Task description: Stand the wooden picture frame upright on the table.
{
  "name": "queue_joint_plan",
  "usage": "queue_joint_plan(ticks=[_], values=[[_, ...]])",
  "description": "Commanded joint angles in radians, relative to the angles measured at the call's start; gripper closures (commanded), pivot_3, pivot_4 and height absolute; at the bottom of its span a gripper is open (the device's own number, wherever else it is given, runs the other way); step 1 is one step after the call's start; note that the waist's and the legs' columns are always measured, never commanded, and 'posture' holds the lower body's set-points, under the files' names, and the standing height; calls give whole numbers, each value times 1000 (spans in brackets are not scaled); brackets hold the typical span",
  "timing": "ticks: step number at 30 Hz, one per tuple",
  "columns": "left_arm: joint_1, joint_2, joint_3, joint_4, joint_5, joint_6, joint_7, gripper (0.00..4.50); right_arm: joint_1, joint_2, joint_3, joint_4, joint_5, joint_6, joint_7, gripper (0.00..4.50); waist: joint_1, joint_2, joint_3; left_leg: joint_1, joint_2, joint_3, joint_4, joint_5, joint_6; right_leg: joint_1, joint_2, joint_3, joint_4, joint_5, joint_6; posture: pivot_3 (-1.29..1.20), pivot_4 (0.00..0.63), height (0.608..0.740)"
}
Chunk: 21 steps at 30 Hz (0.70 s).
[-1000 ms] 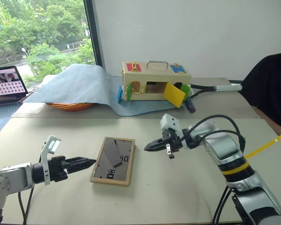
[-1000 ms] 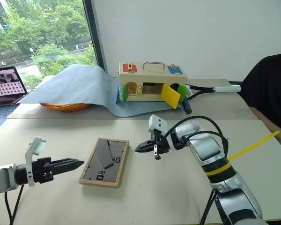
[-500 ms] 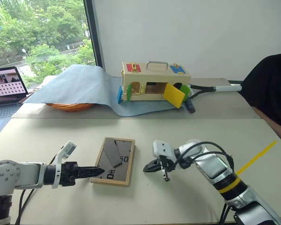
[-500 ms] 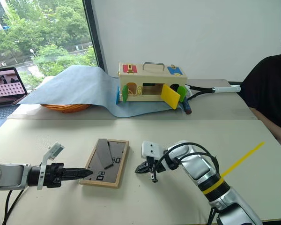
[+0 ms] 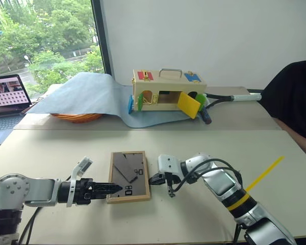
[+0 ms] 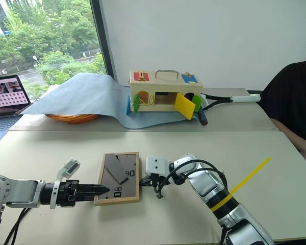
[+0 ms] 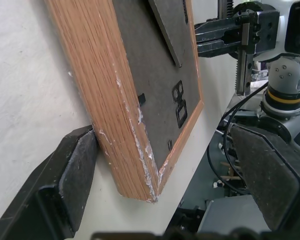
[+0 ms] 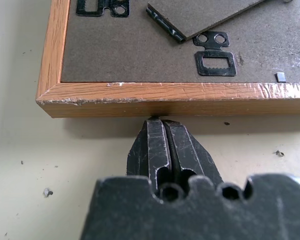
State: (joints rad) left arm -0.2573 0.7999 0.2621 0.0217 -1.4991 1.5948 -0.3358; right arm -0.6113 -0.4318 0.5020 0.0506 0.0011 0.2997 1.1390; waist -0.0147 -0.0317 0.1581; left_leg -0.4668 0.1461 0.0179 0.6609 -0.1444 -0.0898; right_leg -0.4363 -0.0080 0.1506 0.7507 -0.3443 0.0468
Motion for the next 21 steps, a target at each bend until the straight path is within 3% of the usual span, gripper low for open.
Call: queue_joint_plan(ticks=[1,4,7,13,15,21], values=[[19,-41,-30,2,-28,10,65,71,15,17,34,14,-29,5,-11,4500,0,-1,-2,0,0,0,0,0,0,0,0,0,0,0,0,0,150,667],[34,-52,-29,-14,-44,3,93,71,17,20,33,13,-33,6,-10,4500,0,-1,-3,0,0,0,0,0,0,0,0,0,0,0,0,0,150,667],[31,-63,-14,-4,-52,-21,127,800,17,19,26,12,-34,9,-7,4500,0,-1,-4,1,0,0,0,0,0,1,0,0,0,0,0,0,150,667],[23,-84,10,14,-97,-72,171,2859,19,20,9,4,-29,23,-14,4500,2,-2,-5,0,0,0,0,0,0,0,0,0,0,0,0,0,150,667],[21,-87,12,18,-133,-88,178,3260,22,19,4,-1,-29,28,-15,4500,6,-4,-6,0,0,-1,0,0,0,0,0,0,0,0,0,0,150,667],[9,-75,19,25,-265,-151,195,3379,26,-7,-28,-44,-12,60,-6,4500,9,-6,-6,0,-1,-2,0,1,-1,0,0,0,-1,-1,1,0,150,667]])
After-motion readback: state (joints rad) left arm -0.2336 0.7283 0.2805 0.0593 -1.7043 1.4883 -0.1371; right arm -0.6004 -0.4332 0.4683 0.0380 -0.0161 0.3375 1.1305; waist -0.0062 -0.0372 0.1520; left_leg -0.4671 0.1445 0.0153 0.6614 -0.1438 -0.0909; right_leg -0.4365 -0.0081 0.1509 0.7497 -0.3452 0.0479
